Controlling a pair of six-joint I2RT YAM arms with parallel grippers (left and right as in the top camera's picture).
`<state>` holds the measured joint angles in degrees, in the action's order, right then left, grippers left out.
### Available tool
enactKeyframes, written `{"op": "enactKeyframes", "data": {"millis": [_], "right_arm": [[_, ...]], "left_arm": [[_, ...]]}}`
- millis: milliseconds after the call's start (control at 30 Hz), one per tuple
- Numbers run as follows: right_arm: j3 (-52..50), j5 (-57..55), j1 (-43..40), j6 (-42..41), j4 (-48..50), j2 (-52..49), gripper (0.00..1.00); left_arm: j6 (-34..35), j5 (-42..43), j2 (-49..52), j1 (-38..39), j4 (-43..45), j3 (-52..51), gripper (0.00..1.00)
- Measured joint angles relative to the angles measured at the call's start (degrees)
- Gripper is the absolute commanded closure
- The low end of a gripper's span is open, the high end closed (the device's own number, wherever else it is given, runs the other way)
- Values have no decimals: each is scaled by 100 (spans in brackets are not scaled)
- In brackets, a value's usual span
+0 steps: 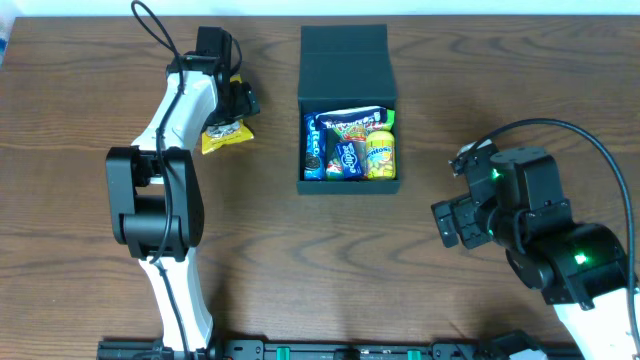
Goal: Pack container
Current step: 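Close the left gripper on the Hacks bag top and lift it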
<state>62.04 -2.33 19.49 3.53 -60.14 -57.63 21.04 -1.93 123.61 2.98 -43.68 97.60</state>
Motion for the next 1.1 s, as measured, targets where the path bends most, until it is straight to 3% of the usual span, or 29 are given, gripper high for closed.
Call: {"op": "enactKeyframes", "data": {"millis": [1100], "right_arm": [[0,-2,0,0,7,0,1]], "left_arm": [[9,-310,15,0,149,0,5]]}}
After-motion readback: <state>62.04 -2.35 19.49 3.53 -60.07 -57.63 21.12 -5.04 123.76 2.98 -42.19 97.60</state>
